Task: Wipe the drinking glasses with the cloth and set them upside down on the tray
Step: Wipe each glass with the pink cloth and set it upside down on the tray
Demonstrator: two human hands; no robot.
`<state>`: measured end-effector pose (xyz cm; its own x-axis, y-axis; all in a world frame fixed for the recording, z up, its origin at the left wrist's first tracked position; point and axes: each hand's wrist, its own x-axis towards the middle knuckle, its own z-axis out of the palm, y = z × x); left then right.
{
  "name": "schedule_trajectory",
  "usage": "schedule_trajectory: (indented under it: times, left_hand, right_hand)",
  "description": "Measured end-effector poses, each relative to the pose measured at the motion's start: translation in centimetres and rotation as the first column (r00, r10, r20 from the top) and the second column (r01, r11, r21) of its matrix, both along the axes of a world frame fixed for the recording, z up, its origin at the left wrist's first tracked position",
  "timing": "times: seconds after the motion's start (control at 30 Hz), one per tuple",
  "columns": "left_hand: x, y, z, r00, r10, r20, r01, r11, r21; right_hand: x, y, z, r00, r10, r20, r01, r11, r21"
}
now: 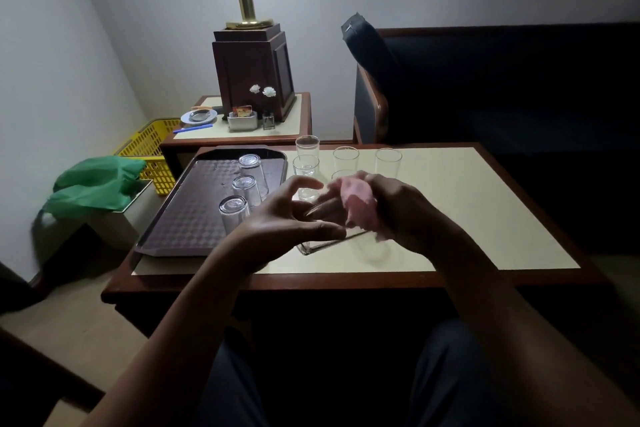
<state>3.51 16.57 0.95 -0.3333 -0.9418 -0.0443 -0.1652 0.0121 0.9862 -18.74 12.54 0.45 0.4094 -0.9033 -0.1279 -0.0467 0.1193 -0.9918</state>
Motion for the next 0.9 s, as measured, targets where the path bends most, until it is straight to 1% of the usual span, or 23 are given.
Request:
schedule_trajectory:
  times: [0.07,0.13,0.17,0.23,0.27,0.3,0.33,0.37,0.4,0.43,0.47,0.5,0.53,0.6,0.67,0.7,0.73,0.77,0.83,0.9]
  left_hand:
    - [-0.7,0.1,-0.8,0.995,0.090,-0.050,-0.092,0.995,-0.046]
    - [-1.6,0.2,-1.8,0.983,0.173,-0.057,-0.179,0.976,-0.124]
    - [-2.1,0.2,-2.3,0.977,0.204,-0.055,-0.210,0.966,-0.153]
    - [-3.1,0.3,-3.1,0.965,0.241,-0.106,-0.255,0.954,-0.156]
    - [-3.7,0.4,-3.3,0.956,0.253,-0.146,-0.273,0.952,-0.139]
    - [-4.3,0.4,-3.4,0.943,0.273,-0.192,-0.297,0.948,-0.111]
    - [-4.8,0.3,-3.5,0.921,0.302,-0.246,-0.327,0.943,-0.066]
    - [-5.2,0.2,-3.4,0.888,0.347,-0.301,-0.365,0.931,-0.001]
    - [-5.5,0.1,-3.2,0.855,0.387,-0.344,-0.389,0.919,0.067]
    - [-5.5,0.0,-2.9,0.825,0.422,-0.377,-0.404,0.906,0.130]
    - [-5.5,0.0,-2.6,0.805,0.441,-0.398,-0.403,0.897,0.180]
    - [-5.2,0.1,-2.4,0.791,0.449,-0.417,-0.391,0.894,0.220]
    - [-4.9,0.2,-2.1,0.779,0.462,-0.423,-0.388,0.886,0.254]
    - [-4.6,0.5,-2.2,0.785,0.441,-0.435,-0.342,0.894,0.291]
    - [-4.5,0.6,-2.6,0.814,0.382,-0.438,-0.283,0.918,0.277]
    - [-4.7,0.7,-2.6,0.818,0.384,-0.428,-0.292,0.919,0.265]
    - [-4.9,0.9,-2.5,0.824,0.389,-0.413,-0.308,0.918,0.249]
    - [-4.8,0.8,-2.6,0.839,0.381,-0.390,-0.313,0.922,0.227]
    - [-4.6,0.8,-2.3,0.867,0.377,-0.325,-0.332,0.925,0.186]
    - [-4.0,0.7,-2.2,0.884,0.343,-0.317,-0.309,0.938,0.155]
  right_hand:
    - [0.1,0.7,-0.7,0.986,-0.075,0.147,0.071,0.997,0.033]
    - [0.9,1.3,-1.6,0.935,-0.204,0.290,0.183,0.978,0.100]
    - [1.4,1.5,-2.2,0.892,-0.273,0.361,0.237,0.961,0.141]
    - [2.5,2.0,-2.9,0.752,-0.429,0.500,0.326,0.902,0.283]
    - [3.1,2.4,-3.1,0.691,-0.486,0.535,0.354,0.873,0.336]
    - [3.7,2.8,-3.2,0.665,-0.502,0.553,0.377,0.865,0.331]
    - [4.5,3.4,-3.3,0.680,-0.496,0.540,0.422,0.867,0.265]
    - [5.2,4.3,-3.4,0.717,-0.492,0.494,0.492,0.859,0.142]
    - [5.8,5.1,-3.7,0.752,-0.506,0.422,0.568,0.822,-0.027]
    - [6.3,5.7,-4.3,0.783,-0.508,0.358,0.597,0.775,-0.206]
    - [6.4,6.3,-5.0,0.808,-0.512,0.292,0.589,0.729,-0.348]
    - [6.4,6.9,-5.5,0.827,-0.516,0.223,0.559,0.712,-0.425]
    - [6.3,7.3,-5.9,0.833,-0.532,0.150,0.536,0.712,-0.454]
    - [5.7,7.4,-5.5,0.848,-0.524,0.082,0.509,0.761,-0.401]
    - [5.7,6.8,-4.0,0.870,-0.479,0.117,0.491,0.824,-0.281]
    - [5.7,6.3,-3.2,0.873,-0.470,0.131,0.487,0.837,-0.250]
    - [5.7,5.8,-2.5,0.873,-0.474,0.117,0.487,0.827,-0.281]
    - [5.7,5.4,-2.1,0.870,-0.487,0.080,0.481,0.798,-0.363]
    - [5.6,5.2,-2.1,0.869,-0.495,0.025,0.416,0.703,-0.577]
    - [5.3,5.0,-3.1,0.881,-0.474,-0.008,0.308,0.586,-0.750]
